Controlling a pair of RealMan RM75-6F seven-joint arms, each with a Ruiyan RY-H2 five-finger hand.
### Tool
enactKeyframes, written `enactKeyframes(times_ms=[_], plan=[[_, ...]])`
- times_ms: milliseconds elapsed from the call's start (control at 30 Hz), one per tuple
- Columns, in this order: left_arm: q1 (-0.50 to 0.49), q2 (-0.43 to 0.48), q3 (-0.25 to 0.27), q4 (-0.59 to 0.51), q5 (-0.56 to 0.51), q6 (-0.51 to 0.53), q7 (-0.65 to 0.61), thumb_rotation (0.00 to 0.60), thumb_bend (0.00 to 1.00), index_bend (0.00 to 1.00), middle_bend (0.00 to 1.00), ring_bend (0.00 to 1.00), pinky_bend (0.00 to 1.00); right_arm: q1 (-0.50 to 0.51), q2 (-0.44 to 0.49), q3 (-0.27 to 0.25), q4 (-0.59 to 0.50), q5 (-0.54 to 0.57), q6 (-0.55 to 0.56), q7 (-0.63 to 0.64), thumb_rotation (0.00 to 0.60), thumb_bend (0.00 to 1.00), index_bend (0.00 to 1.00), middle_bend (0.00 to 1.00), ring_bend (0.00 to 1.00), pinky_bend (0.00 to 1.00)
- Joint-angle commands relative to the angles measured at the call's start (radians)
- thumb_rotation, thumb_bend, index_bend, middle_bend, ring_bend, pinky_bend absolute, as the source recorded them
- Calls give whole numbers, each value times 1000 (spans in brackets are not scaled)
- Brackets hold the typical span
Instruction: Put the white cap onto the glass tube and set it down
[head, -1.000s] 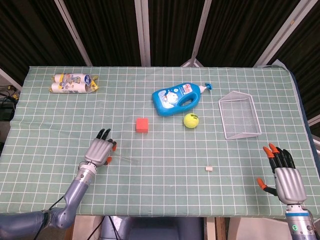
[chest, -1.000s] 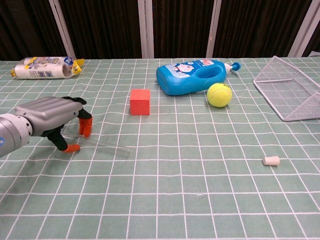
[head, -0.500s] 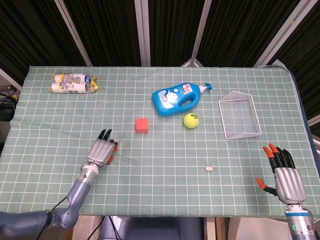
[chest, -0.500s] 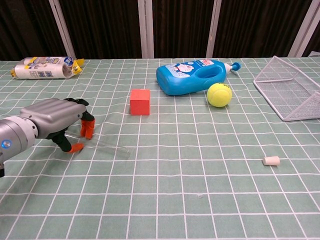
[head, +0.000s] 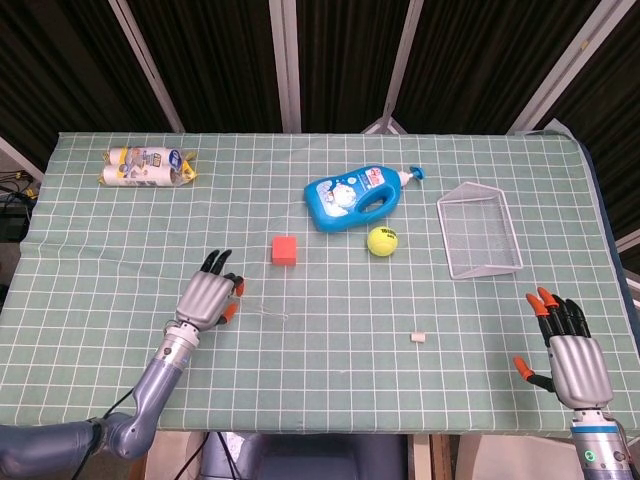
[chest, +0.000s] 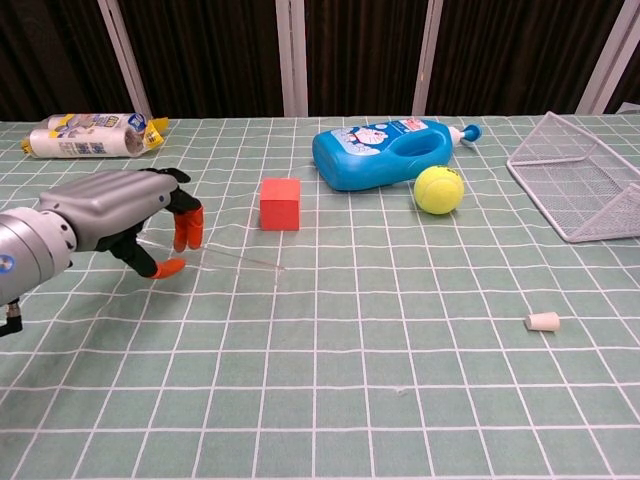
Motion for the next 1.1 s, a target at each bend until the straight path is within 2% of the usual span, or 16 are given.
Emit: enactKeyframes(times_ms=[33, 467, 633, 767, 1100], plan=[[9, 9, -3, 11, 66, 26, -78, 600, 619, 546, 489, 46, 0, 0, 1, 0, -1, 2, -1, -1, 600, 284, 0, 0, 0, 0], [59, 23, -3, 29, 183, 99, -332, 600, 620, 547, 490, 47, 0, 17, -2, 3, -20, 27, -42, -20, 600, 284, 12, 0, 0, 0], [68, 53, -14, 7, 199, 105, -390, 600, 620, 547, 490, 47, 0, 55, -6, 9, -34, 37, -103, -45, 600, 284, 154, 1, 0, 0], [69, 83, -28, -13, 201, 103, -414, 600, 620, 546, 490, 47, 0, 103, -37, 22, -51, 52, -165, -106, 600, 284, 204, 17, 0, 0], [67, 165, -55, -46, 205, 88, -449, 600, 620, 546, 490, 47, 0, 217, -209, 51, -26, 146, -302, -295, 600, 284, 355, 72, 0, 0]])
